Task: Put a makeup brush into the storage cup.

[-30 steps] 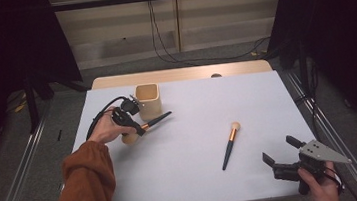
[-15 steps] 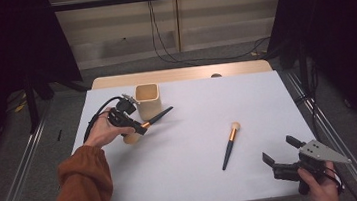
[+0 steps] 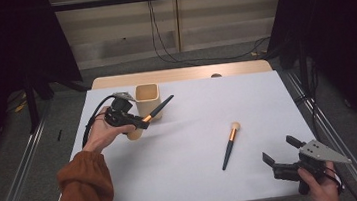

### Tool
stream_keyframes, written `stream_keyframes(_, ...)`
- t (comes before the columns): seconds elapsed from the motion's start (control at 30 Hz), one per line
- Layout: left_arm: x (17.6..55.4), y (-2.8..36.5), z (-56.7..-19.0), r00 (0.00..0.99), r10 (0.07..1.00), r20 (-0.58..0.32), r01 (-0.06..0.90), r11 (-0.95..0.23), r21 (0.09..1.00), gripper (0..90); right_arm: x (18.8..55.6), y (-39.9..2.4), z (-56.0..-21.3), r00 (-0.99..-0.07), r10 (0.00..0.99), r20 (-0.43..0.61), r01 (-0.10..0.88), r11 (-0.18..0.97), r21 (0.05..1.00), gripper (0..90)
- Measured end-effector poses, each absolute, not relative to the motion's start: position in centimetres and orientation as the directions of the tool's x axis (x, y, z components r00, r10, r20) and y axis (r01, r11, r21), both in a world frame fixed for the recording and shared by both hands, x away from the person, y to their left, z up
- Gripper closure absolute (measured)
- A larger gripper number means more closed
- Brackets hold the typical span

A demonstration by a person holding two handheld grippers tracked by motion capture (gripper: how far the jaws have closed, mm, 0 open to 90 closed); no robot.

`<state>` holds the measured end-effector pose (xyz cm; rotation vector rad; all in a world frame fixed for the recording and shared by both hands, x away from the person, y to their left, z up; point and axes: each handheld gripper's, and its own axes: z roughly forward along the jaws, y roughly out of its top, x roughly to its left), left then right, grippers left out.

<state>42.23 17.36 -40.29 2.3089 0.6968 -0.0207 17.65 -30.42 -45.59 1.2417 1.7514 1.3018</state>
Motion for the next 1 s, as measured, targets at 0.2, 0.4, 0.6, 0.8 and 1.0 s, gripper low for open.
stream_keyframes(0.2,41.5,17.8,-39.9,0.837,0.508,-0.204,0.482,-0.506,0.715,66.9,17.6,-30.4,-45.6,-0.366,0.929,0.055,0.316,0.068,0.946,0.0)
stream_keyframes(0.4,40.9,18.1,-40.4,0.823,0.531,-0.202,0.48,-0.461,0.746,66.9,17.6,-30.4,-45.6,-0.365,0.929,0.056,0.316,0.067,0.946,0.0)
stream_keyframes(0.6,40.1,18.3,-40.5,0.82,0.538,-0.196,0.456,-0.405,0.792,66.9,17.6,-30.4,-45.6,-0.366,0.929,0.056,0.316,0.067,0.946,0.0)
stream_keyframes(0.8,39.2,17.9,-40.7,0.836,0.509,-0.205,0.438,-0.393,0.808,66.9,17.6,-30.4,-45.6,-0.369,0.928,0.057,0.314,0.067,0.947,0.0)
stream_keyframes(1.0,38.1,17.7,-40.3,0.841,0.497,-0.215,0.428,-0.367,0.826,66.8,17.6,-30.4,-45.6,-0.368,0.928,0.06,0.314,0.063,0.947,0.0)
